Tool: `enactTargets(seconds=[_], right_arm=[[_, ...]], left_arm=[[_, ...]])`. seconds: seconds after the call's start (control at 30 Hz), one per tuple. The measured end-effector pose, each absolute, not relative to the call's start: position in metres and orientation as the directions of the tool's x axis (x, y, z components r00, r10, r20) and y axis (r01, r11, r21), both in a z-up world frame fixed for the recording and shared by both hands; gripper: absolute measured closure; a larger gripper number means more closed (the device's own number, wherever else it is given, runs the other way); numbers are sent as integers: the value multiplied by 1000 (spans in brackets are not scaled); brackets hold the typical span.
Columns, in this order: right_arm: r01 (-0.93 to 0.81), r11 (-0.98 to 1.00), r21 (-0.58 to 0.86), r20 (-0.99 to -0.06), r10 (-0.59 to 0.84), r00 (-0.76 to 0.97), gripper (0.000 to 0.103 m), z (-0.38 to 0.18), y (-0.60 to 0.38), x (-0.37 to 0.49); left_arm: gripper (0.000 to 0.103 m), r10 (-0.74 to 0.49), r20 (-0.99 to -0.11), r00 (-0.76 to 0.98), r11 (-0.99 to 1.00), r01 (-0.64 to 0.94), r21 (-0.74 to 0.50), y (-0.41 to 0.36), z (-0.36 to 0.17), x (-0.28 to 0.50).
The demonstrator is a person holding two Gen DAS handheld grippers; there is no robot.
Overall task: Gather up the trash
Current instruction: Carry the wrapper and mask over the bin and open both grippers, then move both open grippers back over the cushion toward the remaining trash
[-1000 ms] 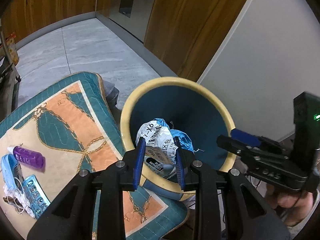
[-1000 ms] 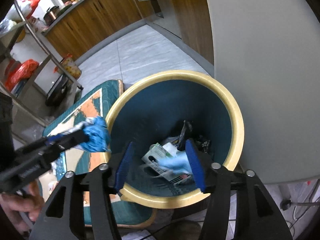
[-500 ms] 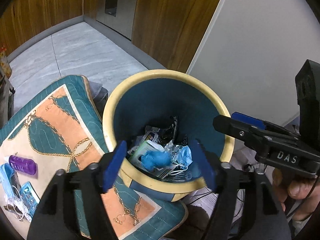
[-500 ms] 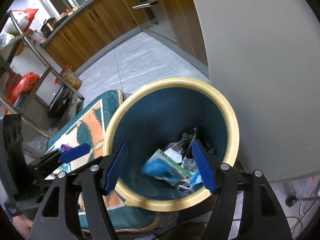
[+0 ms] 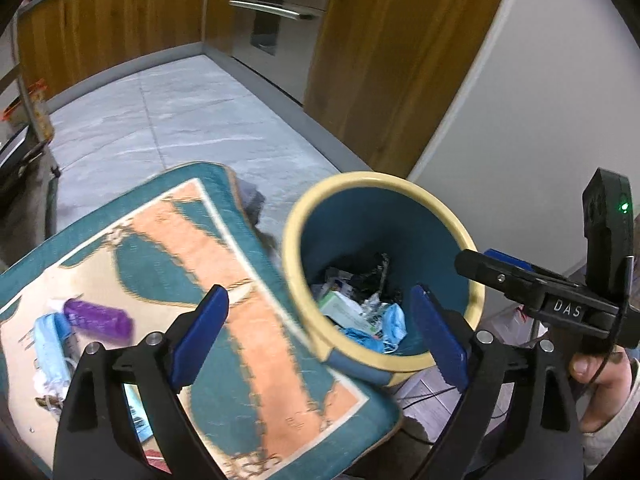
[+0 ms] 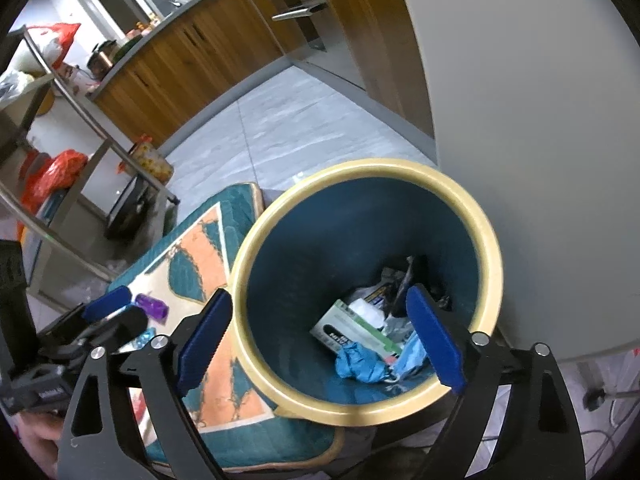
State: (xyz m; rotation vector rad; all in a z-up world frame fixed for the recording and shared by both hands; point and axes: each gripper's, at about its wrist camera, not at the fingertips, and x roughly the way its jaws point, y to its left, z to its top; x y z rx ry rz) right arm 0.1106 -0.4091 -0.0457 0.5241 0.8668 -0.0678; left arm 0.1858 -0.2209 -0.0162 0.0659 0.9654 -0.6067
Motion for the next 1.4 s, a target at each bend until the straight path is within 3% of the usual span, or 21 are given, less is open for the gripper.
enactTargets(seconds=[0.57, 1.1, 1.4], right_arm=[[162, 916, 366, -759, 193, 622, 10, -44, -358, 132], [16, 943, 332, -776, 263, 573, 10, -47, -282, 154], [-86, 946, 312, -787, 308, 535, 10, -50, -231, 164]], left_arm=[[9, -349, -777, 524, 929, 302, -214, -88, -5, 193], [9, -219, -832, 510, 975, 82, -207, 30, -48, 185], [27, -171, -885, 433, 985, 77, -153, 41, -83, 190]])
